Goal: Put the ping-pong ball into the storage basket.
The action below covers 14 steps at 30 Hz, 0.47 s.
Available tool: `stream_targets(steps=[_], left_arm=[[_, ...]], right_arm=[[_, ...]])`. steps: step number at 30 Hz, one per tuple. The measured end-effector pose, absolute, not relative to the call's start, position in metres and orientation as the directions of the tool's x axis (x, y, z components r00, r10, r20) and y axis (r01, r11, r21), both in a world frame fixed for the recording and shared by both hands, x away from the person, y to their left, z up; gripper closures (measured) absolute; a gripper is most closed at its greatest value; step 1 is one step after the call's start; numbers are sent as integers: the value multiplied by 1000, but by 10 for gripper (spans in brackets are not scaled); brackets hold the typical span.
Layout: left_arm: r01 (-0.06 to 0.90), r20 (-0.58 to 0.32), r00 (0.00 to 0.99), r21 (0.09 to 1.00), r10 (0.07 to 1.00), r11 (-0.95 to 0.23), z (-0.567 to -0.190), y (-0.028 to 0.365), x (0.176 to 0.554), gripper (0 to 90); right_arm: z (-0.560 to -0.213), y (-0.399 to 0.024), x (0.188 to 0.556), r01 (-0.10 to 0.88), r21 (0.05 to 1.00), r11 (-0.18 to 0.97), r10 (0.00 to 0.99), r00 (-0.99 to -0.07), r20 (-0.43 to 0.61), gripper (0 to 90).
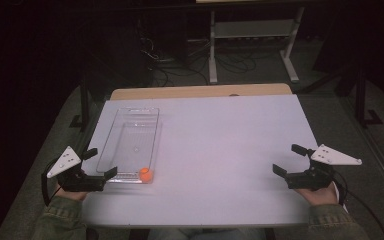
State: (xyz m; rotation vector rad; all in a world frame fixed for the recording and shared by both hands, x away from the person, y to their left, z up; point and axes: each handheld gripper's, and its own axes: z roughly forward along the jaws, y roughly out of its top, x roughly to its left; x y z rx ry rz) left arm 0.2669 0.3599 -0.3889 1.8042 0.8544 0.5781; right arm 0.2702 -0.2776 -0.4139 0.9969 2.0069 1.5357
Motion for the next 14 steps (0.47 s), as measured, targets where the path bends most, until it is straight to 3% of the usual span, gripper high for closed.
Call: stream_targets(steps=[14], left_arm=[[268, -8, 618, 942, 786, -201, -392, 360, 263, 0]], right_arm=[[-414, -278, 270, 286, 949, 133, 748, -657, 93, 0]])
